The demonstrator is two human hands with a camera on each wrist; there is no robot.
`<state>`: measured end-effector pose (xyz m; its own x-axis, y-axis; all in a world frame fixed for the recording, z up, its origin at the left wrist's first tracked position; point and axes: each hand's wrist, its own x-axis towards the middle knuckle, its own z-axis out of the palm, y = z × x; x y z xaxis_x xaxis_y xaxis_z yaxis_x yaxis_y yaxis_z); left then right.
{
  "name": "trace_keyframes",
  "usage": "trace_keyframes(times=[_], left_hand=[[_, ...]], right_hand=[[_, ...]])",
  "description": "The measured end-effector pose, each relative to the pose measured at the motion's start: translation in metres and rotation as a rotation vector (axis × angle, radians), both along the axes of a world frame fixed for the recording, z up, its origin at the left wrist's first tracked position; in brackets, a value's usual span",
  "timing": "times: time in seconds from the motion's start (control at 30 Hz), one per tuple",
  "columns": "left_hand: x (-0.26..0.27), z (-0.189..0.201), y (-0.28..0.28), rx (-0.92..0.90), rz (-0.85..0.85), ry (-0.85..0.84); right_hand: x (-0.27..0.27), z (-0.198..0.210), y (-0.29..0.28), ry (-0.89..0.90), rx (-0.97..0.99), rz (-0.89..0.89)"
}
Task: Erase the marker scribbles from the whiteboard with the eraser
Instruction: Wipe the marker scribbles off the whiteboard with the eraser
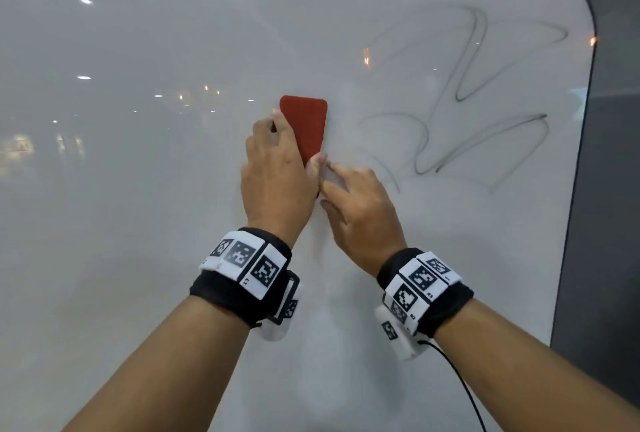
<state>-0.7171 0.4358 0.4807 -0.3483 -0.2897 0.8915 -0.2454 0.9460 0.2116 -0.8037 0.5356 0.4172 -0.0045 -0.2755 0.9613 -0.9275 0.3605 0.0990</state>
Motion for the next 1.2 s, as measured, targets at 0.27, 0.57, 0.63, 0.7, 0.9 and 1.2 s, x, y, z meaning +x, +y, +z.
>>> trace_keyframes(times=[0.27, 0.57, 0.63, 0.7, 0.9, 1.2], left_hand=[[-0.006, -0.014, -0.015, -0.476, 0.143, -0.065], [-0.024, -0.043, -0.001, -0.495, 0.134, -0.021], [-0.022, -0.038, -0.011, -0.429, 0.146, 0.038], [-0.024, -0.033, -0.007, -0.135, 0.158, 0.169], [-0.036, -0.05, 0.007, -0.554, 0.112, 0.027], [-0.04, -0.067, 0.006, -0.559, 0.095, 0.049]], right_hand=[[-0.043, -0.009, 0.051, -0.181, -0.042, -0.336], [-0.048, -0.025, 0.053, -0.225, 0.02, -0.379], [-0.048, -0.027, 0.054, -0.229, 0.031, -0.384], [-0.048, -0.03, 0.055, -0.246, 0.042, -0.379], [-0.049, -0.048, 0.057, -0.247, 0.047, -0.372], [-0.047, -0.065, 0.056, -0.298, 0.061, -0.414]])
